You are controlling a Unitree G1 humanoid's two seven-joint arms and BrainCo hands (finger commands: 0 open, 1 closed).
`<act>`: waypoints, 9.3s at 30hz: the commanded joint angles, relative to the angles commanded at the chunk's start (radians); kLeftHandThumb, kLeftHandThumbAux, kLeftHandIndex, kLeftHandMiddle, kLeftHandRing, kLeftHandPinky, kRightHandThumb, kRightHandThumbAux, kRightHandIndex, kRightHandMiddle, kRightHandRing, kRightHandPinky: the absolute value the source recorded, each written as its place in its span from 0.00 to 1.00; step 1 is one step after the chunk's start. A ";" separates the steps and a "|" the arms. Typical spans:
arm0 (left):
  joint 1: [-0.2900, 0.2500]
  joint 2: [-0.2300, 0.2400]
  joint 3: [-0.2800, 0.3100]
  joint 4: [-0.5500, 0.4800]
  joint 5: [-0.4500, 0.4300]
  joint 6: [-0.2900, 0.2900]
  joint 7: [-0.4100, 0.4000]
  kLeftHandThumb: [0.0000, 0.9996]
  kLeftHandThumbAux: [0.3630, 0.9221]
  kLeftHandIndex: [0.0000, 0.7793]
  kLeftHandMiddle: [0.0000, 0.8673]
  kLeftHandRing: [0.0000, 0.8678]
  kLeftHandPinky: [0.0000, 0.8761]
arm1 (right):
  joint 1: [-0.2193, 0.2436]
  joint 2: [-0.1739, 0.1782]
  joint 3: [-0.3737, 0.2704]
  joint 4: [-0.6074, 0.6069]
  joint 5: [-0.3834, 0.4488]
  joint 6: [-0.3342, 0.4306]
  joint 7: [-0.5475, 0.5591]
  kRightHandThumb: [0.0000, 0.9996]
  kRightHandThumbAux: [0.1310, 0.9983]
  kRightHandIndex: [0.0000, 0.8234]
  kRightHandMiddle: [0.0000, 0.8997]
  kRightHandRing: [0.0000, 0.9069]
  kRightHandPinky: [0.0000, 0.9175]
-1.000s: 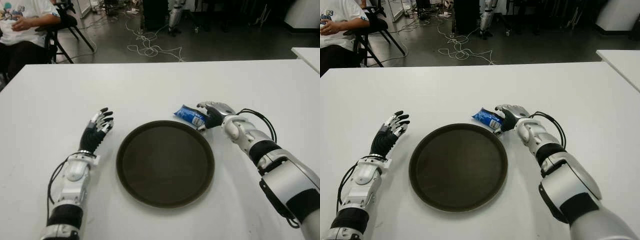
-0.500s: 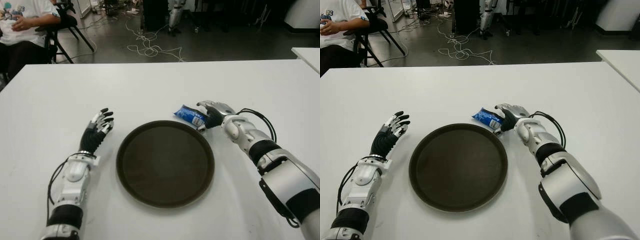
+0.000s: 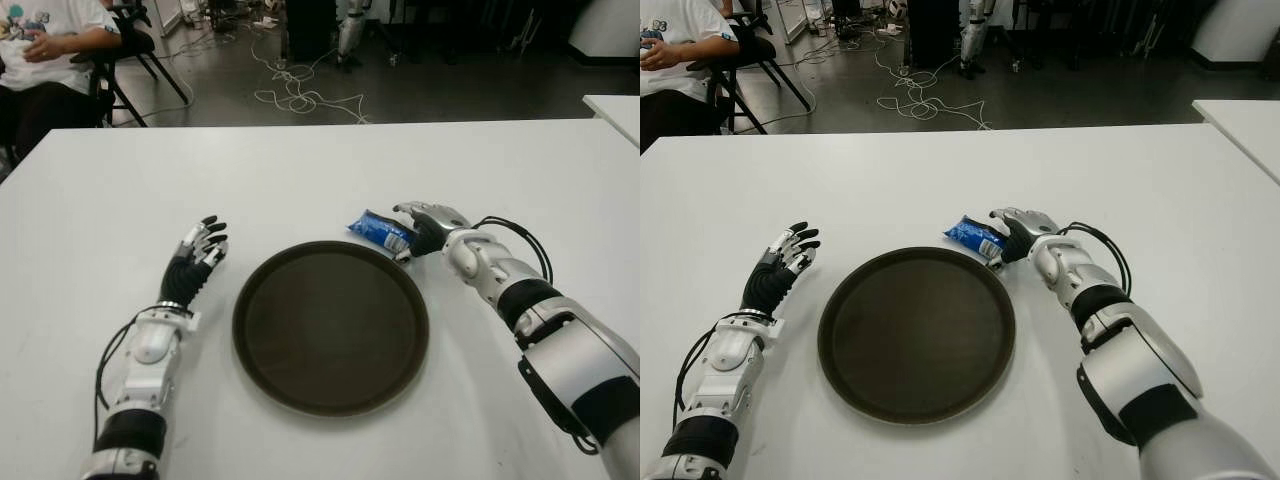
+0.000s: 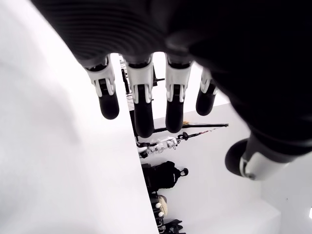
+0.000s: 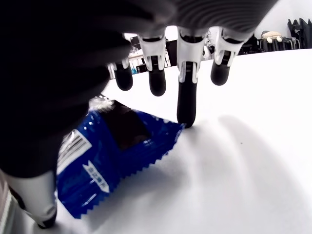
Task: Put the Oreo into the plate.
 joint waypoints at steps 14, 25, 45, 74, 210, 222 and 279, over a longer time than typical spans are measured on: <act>0.000 -0.005 -0.006 0.001 0.012 -0.012 0.016 0.26 0.27 0.14 0.21 0.18 0.14 | 0.002 -0.002 -0.007 -0.013 0.001 0.013 -0.060 0.07 0.84 0.58 0.61 0.64 0.65; -0.003 -0.008 -0.003 0.000 -0.006 0.002 0.001 0.28 0.28 0.14 0.22 0.19 0.14 | 0.014 -0.003 -0.056 -0.025 0.031 0.006 -0.126 0.32 0.77 0.71 0.80 0.80 0.78; 0.005 -0.012 -0.004 -0.011 -0.002 -0.010 0.011 0.29 0.29 0.13 0.22 0.18 0.14 | 0.026 0.002 -0.097 -0.026 0.044 0.020 -0.216 0.37 0.76 0.72 0.80 0.79 0.75; 0.001 -0.012 0.000 -0.011 -0.011 0.003 0.006 0.27 0.24 0.13 0.22 0.19 0.14 | 0.027 0.003 -0.116 -0.027 0.052 0.010 -0.246 0.35 0.77 0.75 0.83 0.82 0.77; -0.070 0.019 0.017 0.157 -0.017 -0.094 -0.020 0.30 0.22 0.12 0.20 0.18 0.14 | 0.389 -0.151 -0.074 -1.319 -0.157 0.131 0.218 0.25 0.83 0.87 0.92 0.91 0.88; -0.073 0.024 0.015 0.159 -0.009 -0.094 -0.010 0.30 0.24 0.13 0.21 0.19 0.16 | 0.417 -0.191 -0.085 -1.381 -0.150 0.131 0.352 0.22 0.85 0.79 0.87 0.87 0.83; -0.084 0.023 0.010 0.140 -0.004 -0.067 -0.003 0.29 0.27 0.12 0.21 0.19 0.15 | 0.379 -0.239 -0.131 -1.309 -0.132 0.041 0.435 0.00 0.62 0.05 0.05 0.04 0.01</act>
